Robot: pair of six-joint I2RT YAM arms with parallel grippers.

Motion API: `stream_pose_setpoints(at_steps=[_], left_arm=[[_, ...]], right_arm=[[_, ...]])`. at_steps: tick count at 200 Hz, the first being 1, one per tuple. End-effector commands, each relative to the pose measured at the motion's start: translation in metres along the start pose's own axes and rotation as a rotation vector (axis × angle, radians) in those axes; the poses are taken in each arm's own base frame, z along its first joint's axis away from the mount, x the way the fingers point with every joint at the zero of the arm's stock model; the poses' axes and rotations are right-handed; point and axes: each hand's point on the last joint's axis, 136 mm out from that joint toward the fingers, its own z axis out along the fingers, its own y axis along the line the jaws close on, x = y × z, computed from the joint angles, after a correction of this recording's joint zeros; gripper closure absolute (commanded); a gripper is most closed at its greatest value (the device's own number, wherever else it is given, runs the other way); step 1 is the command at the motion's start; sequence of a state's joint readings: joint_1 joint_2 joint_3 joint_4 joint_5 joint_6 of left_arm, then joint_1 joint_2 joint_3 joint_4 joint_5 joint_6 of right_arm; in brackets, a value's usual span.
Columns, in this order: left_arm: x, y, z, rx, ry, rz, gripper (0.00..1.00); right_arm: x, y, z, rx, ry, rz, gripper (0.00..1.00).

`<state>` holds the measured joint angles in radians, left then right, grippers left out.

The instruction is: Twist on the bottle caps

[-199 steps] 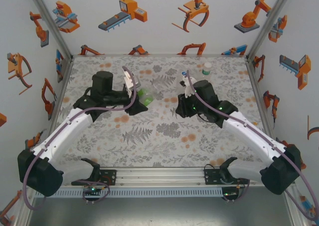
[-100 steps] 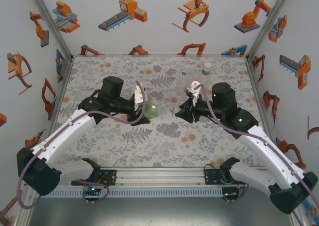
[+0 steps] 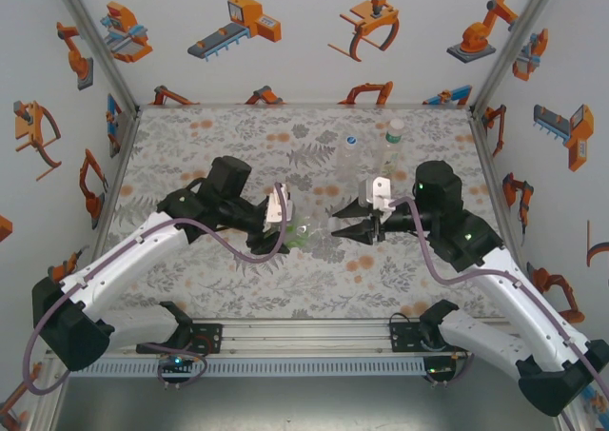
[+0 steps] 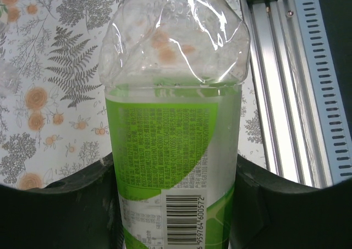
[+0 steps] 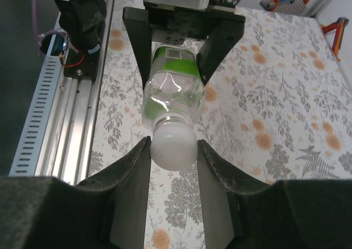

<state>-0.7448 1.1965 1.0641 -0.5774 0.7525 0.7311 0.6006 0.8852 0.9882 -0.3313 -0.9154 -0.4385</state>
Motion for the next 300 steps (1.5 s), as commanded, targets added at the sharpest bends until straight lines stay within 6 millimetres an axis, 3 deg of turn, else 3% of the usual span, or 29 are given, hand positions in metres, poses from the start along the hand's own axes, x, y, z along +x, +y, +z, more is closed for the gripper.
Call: stream_pose_setpoints(at_steps=[1, 118, 228, 300], left_arm=[[-0.012, -0.007, -0.006, 0.020, -0.027, 0.050, 0.88], [-0.018, -0.011, -0.008, 0.032, -0.054, 0.060, 0.88], [-0.021, -0.012, -0.008, 0.038, -0.068, 0.060, 0.89], [-0.033, -0.020, -0.017, 0.038, -0.148, 0.106, 0.96]], right_arm=[[-0.009, 0.010, -0.001, -0.056, -0.043, -0.068, 0.88], [0.008, 0.006, 0.008, -0.072, -0.036, -0.048, 0.92], [0.003, 0.009, 0.015, -0.125, -0.089, -0.050, 0.96], [0.005, 0.015, 0.013, -0.137, -0.087, -0.083, 0.99]])
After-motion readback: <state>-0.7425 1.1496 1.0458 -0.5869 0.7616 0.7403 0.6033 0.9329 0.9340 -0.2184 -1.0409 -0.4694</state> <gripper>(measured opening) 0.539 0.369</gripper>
